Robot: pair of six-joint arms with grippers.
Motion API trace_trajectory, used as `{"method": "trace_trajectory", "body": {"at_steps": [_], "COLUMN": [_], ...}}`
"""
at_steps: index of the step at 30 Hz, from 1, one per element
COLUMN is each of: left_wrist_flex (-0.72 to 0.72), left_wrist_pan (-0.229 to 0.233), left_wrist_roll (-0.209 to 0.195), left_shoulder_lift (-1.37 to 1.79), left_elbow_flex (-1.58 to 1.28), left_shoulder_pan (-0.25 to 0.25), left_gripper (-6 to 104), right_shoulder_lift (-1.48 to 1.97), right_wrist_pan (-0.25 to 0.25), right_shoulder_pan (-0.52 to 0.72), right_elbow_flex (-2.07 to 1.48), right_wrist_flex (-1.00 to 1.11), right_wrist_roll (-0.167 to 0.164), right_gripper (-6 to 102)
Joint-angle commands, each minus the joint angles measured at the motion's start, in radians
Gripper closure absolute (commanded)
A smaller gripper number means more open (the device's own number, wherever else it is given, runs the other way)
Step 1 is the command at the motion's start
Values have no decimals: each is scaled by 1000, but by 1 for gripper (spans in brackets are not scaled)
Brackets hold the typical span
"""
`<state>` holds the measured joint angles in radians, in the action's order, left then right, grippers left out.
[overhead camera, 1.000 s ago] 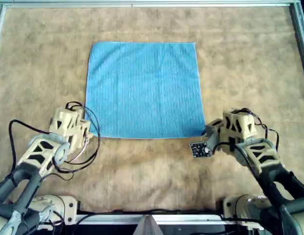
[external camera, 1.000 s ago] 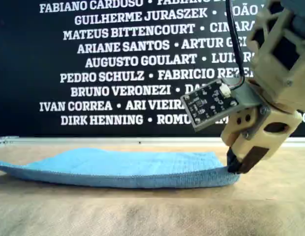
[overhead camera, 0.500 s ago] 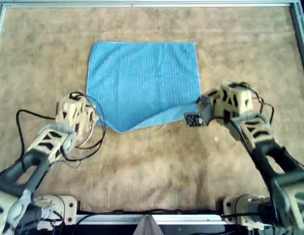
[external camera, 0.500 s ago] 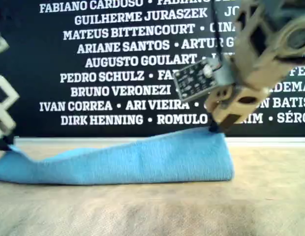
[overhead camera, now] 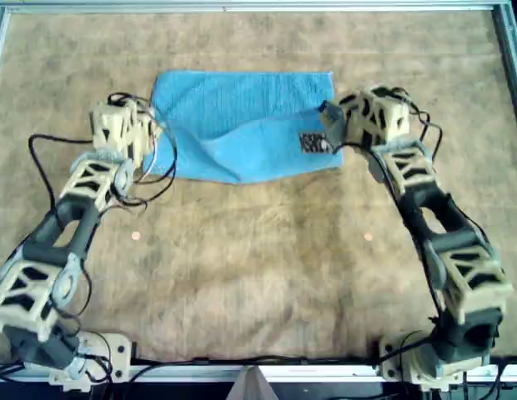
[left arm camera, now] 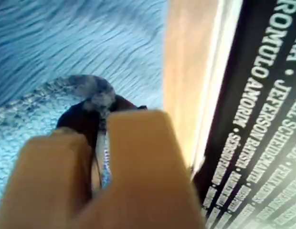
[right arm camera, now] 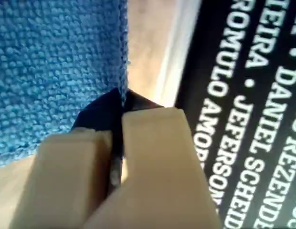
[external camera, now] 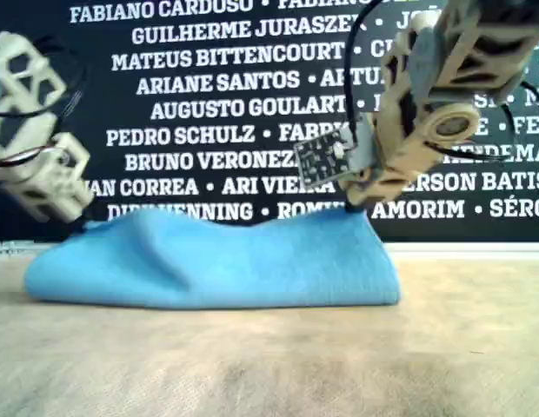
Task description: Fold a cloth
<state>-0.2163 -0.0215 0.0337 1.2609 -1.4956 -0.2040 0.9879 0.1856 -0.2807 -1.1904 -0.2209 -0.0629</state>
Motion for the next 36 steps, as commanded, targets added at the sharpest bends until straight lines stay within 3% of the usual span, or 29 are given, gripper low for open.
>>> {"method": "trace_trajectory", "body": {"at_steps": [1, 6, 14, 25, 28, 33, 36], "left_wrist_flex": [26, 26, 26, 29, 29, 28, 28], "left_wrist_pan": [6, 6, 6, -14, -14, 5, 5], "left_wrist_roll": [5, 5, 5, 5, 5, 5, 3], "left_shoulder_lift": [-54, -196, -342, -408, -408, -393, -407], "left_elbow_flex": [210, 385, 560, 581, 581, 580, 580], "left_shoulder_pan": [21, 26, 106, 91, 98, 101, 101], "left_gripper": [98, 98, 98, 95, 80, 45, 31], "right_shoulder_lift": [-71, -245, -451, -549, -548, -535, -518], "right_wrist_pan": [-2, -2, 0, -2, -2, -2, -3], "right_shoulder_pan": [8, 8, 43, 44, 44, 58, 60], "right_elbow_flex": [213, 442, 707, 841, 841, 841, 841], "right_wrist_flex": [51, 51, 51, 51, 51, 51, 51], "right_wrist_roll": [-5, -6, -6, -6, -6, -6, -6], "right_gripper": [95, 95, 95, 93, 85, 57, 45]}}
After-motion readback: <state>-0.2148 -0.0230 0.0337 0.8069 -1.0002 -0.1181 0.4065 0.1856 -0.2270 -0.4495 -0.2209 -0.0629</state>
